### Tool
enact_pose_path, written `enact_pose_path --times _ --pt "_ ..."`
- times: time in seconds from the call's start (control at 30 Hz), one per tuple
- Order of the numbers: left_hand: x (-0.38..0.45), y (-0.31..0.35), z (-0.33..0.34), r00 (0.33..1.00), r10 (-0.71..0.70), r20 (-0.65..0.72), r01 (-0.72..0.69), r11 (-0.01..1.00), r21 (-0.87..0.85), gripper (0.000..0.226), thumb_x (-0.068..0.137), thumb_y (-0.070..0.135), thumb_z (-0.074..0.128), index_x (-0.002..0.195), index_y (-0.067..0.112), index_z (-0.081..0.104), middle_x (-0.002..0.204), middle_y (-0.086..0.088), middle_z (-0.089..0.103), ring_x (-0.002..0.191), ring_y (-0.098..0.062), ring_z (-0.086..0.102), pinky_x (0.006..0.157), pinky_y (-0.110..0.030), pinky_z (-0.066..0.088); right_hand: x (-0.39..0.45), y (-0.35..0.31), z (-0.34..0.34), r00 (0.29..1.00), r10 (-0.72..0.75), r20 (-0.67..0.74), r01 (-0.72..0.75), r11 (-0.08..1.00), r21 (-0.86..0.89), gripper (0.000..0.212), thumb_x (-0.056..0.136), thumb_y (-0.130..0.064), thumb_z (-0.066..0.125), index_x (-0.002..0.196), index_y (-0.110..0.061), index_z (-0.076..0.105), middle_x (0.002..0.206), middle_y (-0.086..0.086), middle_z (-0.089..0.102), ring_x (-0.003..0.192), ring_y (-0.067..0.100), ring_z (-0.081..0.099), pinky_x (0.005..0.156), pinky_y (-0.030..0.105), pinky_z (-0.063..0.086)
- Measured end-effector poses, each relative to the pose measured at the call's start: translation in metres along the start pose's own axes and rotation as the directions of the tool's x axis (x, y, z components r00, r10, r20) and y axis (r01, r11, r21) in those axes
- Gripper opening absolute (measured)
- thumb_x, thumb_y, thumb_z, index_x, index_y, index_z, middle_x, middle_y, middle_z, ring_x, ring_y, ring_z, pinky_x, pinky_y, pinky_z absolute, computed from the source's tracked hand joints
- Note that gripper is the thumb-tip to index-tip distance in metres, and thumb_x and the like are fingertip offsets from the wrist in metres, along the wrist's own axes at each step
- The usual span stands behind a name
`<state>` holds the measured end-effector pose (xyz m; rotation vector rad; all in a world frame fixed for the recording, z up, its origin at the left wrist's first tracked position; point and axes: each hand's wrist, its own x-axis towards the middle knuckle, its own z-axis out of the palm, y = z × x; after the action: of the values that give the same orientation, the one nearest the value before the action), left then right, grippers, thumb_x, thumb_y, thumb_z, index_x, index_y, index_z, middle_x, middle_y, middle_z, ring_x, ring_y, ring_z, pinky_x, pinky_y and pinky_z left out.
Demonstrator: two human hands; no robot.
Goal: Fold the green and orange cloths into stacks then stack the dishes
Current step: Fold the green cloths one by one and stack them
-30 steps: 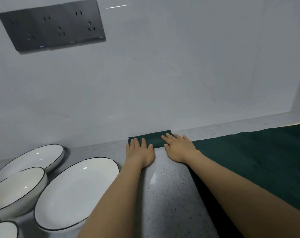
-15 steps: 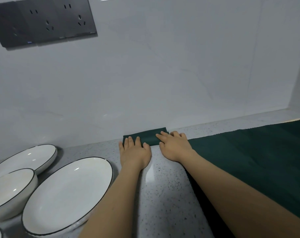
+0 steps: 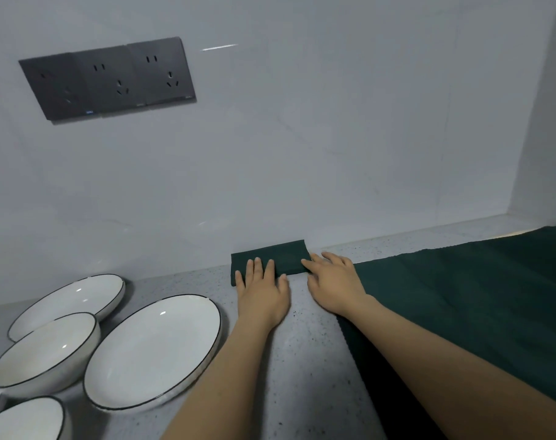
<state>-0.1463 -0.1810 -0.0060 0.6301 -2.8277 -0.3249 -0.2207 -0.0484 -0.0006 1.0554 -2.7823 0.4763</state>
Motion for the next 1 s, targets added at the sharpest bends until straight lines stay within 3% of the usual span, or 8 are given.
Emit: enact_pose_path --times 0.43,0.77,1.0 --pt "-0.151 0.067 -0.03 0.98 0.132 0.15 -0.102 0.976 -0.191 0.054 0.103 0.037 0.021 0.152 0.015 0.017 0.16 -0.006 0.011 0.148 -0.018 0.003 0.118 -0.035 -0.002 -0.155 -0.008 -0.06 1.0 -0.012 0.028 0.011 0.999 0.044 0.045 0.099 -0.031 0.036 0.144 -0.028 0.035 0.152 -0.004 0.031 0.142 0.014 0.019 0.115 0.032 0.008" --pt "-0.284 0.099 -0.032 0.954 0.264 0.142 -0.219 0.937 -0.271 0.051 0.103 0.036 0.03 0.15 0.016 0.027 0.159 -0.004 0.016 0.147 -0.016 0.007 0.12 -0.032 0.002 -0.311 0.02 -0.088 0.999 0.04 0.014 -0.041 0.995 0.096 0.043 0.099 -0.032 0.039 0.141 -0.031 0.04 0.149 -0.01 0.037 0.14 0.009 0.023 0.111 0.026 0.011" --pt "-0.342 0.111 -0.036 0.882 0.445 0.157 -0.377 0.864 -0.334 0.046 0.096 0.033 0.05 0.141 0.024 0.043 0.157 0.0 0.022 0.146 -0.01 0.01 0.118 -0.027 -0.001 -0.387 0.036 -0.101 0.998 0.036 0.054 -0.046 0.979 0.196 0.042 0.09 -0.048 0.053 0.131 -0.036 0.051 0.143 -0.016 0.041 0.13 0.007 0.029 0.104 0.023 0.017"
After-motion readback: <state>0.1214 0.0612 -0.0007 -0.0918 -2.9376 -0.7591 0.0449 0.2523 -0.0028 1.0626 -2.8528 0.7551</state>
